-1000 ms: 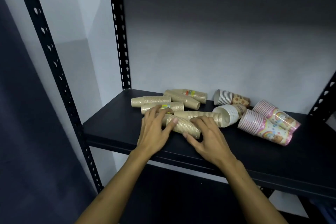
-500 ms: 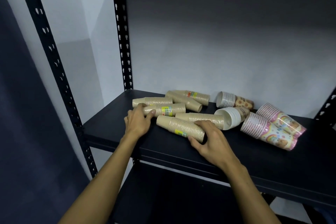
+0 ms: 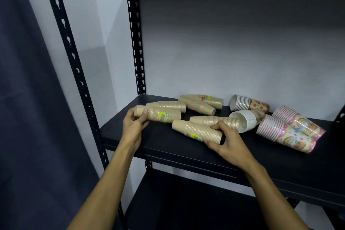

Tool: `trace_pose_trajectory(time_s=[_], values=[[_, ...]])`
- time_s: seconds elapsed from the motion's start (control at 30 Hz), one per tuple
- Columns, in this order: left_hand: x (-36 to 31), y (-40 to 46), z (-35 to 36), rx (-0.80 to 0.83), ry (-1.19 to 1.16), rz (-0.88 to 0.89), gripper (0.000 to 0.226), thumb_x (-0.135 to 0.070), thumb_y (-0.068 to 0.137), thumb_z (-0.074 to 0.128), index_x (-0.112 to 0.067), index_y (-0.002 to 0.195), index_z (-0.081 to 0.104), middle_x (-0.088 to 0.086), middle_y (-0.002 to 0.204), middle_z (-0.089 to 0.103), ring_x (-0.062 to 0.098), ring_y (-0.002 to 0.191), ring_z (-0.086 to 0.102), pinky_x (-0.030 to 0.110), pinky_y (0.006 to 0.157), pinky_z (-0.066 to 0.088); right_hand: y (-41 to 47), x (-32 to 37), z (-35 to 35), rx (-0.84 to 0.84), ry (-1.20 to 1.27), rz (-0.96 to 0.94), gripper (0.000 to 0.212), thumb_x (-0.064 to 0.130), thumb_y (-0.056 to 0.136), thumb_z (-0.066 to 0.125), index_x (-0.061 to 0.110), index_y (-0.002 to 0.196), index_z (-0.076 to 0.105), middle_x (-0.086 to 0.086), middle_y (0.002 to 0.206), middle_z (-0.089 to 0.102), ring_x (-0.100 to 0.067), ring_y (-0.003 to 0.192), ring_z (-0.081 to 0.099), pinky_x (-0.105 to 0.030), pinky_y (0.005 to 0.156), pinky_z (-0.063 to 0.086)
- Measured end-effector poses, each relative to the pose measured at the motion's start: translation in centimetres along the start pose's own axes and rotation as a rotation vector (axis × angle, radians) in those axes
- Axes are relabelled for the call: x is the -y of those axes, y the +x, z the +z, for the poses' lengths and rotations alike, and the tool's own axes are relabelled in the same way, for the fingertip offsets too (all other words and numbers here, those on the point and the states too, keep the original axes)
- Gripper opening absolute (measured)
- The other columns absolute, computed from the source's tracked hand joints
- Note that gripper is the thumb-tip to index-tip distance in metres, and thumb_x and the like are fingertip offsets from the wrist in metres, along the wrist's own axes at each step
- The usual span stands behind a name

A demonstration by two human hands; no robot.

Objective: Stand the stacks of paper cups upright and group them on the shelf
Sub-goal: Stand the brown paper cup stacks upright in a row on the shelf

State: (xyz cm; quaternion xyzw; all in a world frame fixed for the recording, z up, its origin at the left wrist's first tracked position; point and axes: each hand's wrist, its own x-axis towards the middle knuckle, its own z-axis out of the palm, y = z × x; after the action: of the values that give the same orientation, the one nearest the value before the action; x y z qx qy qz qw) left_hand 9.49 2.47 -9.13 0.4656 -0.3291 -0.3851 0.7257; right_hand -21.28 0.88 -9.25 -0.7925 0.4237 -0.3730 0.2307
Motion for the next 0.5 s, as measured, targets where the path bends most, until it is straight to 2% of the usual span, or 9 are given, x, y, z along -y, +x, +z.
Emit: trace_pose_trajectory(time_s=[0.07, 0.17, 0.3, 0.4, 0.5], values=[[-0.9, 0.0, -0.6, 0.023, -0.03, 0.026, 0.026, -0.019, 0.098, 0.061, -0.016, 0.124, 0.054, 0.008, 0.124, 0.065, 0.024, 0.117, 0.064, 0.044, 0.094, 0.055, -0.1, 0.1, 0.0, 0.002, 0.002, 0.002, 0.033, 0.026, 0.077, 0.082, 0.023, 0.094, 0.053, 0.009, 0.1, 0.063, -0.006, 0.092, 0.059, -0.021, 0.076, 0.049], [-2.6, 0.0, -0.7, 0.069, -0.03, 0.066, 0.035, -0.022, 0.099, 0.059, -0.015, 0.13, 0.044, 0.011, 0.125, 0.065, 0.026, 0.114, 0.067, 0.048, 0.091, 0.058, -0.2, 0.1, -0.1, -0.002, 0.02, 0.027, 0.034, 0.026, 0.075, 0.084, 0.024, 0.093, 0.054, 0.011, 0.104, 0.064, -0.002, 0.098, 0.058, -0.014, 0.078, 0.046], [-4.0, -0.3, -0.1, 0.163, 0.093, 0.124, 0.037, -0.021, 0.097, 0.061, -0.009, 0.127, 0.043, 0.014, 0.128, 0.066, 0.029, 0.12, 0.064, 0.049, 0.095, 0.055, 0.0, 0.7, 0.3, -0.085, 0.156, 0.109, 0.038, 0.018, 0.069, 0.086, 0.016, 0.088, 0.054, 0.001, 0.099, 0.067, -0.012, 0.09, 0.063, -0.025, 0.077, 0.051], [-4.4, -1.1, 1.1, 0.297, 0.248, 0.189, 0.047, -0.032, 0.091, 0.066, -0.013, 0.13, 0.049, 0.006, 0.128, 0.066, 0.021, 0.119, 0.064, 0.041, 0.096, 0.055, 0.6, 1.8, 1.2, -0.173, 0.353, 0.198, 0.04, 0.004, 0.07, 0.084, 0.003, 0.092, 0.051, -0.006, 0.097, 0.066, -0.013, 0.083, 0.064, -0.02, 0.07, 0.052], [-4.4, -1.9, 3.0, 0.392, 0.408, 0.269, 0.052, -0.034, 0.092, 0.065, -0.016, 0.137, 0.047, -0.002, 0.129, 0.065, 0.006, 0.116, 0.063, 0.025, 0.095, 0.052, 1.1, 1.9, 2.2, -0.162, 0.562, 0.225, 0.042, 0.0, 0.075, 0.081, 0.012, 0.099, 0.05, -0.015, 0.109, 0.063, -0.026, 0.098, 0.065, -0.033, 0.082, 0.052]])
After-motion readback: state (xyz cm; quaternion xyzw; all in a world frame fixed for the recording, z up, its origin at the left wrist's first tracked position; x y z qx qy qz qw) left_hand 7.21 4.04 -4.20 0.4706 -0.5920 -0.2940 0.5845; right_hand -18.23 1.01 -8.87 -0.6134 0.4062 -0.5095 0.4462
